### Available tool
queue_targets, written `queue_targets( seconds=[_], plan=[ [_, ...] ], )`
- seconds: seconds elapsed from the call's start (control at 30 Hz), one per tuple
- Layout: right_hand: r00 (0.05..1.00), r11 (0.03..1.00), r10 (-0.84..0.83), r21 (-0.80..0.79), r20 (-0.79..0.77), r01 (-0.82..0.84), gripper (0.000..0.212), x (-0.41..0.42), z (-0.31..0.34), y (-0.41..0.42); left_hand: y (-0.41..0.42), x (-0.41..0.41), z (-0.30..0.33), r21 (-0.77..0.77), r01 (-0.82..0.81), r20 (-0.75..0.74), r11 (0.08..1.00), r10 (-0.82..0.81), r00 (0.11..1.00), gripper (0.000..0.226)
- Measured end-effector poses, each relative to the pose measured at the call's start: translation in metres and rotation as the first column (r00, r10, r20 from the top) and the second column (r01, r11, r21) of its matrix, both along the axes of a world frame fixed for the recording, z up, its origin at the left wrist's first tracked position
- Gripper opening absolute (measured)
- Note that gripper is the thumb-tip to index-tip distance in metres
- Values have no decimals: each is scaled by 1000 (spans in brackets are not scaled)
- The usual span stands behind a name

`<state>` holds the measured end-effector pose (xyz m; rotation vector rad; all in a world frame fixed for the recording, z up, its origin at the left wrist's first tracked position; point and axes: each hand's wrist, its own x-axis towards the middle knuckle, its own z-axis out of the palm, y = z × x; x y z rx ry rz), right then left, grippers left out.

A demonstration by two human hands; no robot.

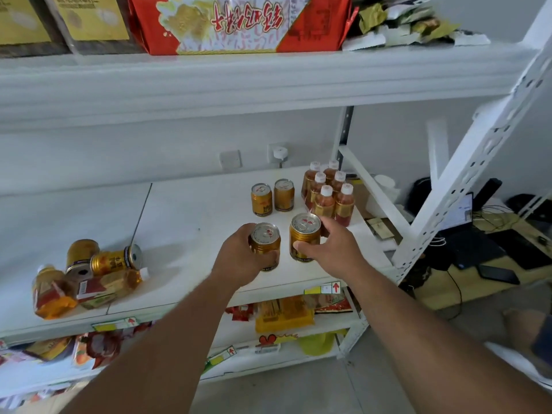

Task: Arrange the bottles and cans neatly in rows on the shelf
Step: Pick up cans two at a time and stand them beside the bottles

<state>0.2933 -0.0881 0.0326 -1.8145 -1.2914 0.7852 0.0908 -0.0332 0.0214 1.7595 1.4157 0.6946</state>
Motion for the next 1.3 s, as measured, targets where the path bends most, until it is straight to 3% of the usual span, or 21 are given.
queue_targets(
  seconds=[0.33,0.6,0.77,0.97,1.17,1.3],
  plan=[
    [999,996,53,-77,2,-53,66,12,-20,84,72,21,-19,-78,-70,-15,994,69,998,64],
    [995,988,92,-132,47,-86,32,22,-48,145,117,46,-34,-75,-104,-4,992,104,995,55],
    [996,983,79,-167,36,-72,54,23,-77,179,137,49,-47,-56,-93,5,994,93,996,48],
    [996,982,77,-175,43,-68,35,23,-79,185,148,49,-57,-78,-73,38,994,77,996,61],
    [997,988,53,-143,-49,-59,70,25,-94,198,155,50,-62,-94,-86,45,992,91,995,64],
    [992,992,73,-98,-105,-84,79,22,-86,198,158,52,-65,-97,-90,61,991,96,994,66]
  ],
)
